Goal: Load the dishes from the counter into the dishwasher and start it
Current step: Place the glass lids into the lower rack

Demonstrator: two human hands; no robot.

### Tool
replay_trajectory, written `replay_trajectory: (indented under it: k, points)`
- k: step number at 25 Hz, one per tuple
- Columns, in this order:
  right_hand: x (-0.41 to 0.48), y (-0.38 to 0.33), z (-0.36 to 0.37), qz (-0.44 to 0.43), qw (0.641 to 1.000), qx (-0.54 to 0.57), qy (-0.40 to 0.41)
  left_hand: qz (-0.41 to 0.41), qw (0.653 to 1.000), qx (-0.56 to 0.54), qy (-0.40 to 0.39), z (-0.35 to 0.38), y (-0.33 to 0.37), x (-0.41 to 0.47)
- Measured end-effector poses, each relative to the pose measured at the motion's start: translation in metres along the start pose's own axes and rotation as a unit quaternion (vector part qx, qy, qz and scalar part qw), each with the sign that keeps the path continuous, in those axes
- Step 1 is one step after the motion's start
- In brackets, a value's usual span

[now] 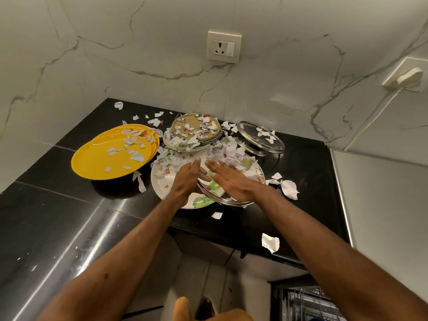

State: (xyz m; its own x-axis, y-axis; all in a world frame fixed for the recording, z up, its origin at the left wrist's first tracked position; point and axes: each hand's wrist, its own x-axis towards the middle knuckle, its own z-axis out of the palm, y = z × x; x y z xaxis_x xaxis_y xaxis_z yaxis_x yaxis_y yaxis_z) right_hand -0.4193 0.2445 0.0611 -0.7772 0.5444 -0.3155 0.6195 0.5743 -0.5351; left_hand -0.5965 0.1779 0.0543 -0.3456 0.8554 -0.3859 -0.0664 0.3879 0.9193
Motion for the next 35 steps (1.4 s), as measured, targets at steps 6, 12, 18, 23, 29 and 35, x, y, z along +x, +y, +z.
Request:
replay_trajectory:
  k: [6, 12, 18, 23, 29, 35]
  points:
    - [0.015, 0.005, 0.002, 0.12, 0.978, 0.114, 0.126, 0.006, 0.997, 0.057, 0.044, -0.014, 0.009, -0.007]
    - [0.0, 0.011, -0.014, 0.226, 0.887, 0.3, 0.268, 0.002, 0.989, 0.128, 0.075, -0.016, 0.012, 0.001]
    - [0.008, 0.026, 0.004, 0.087, 0.969, 0.114, 0.199, 0.073, 0.972, 0.221, 0.023, 0.01, 0.02, -0.002]
    - [0.0, 0.05, 0.029, 0.123, 0.983, 0.02, 0.132, 0.1, 0.973, 0.203, 0.042, 0.02, 0.029, -0.002]
    - [-0.038, 0.087, 0.027, 0.178, 0.962, -0.184, 0.092, 0.114, 0.962, 0.22, 0.117, 0.006, 0.027, 0.007]
    - [-0.035, 0.077, 0.019, 0.121, 0.984, -0.083, 0.102, 0.117, 0.962, 0.209, 0.128, 0.01, 0.034, 0.009]
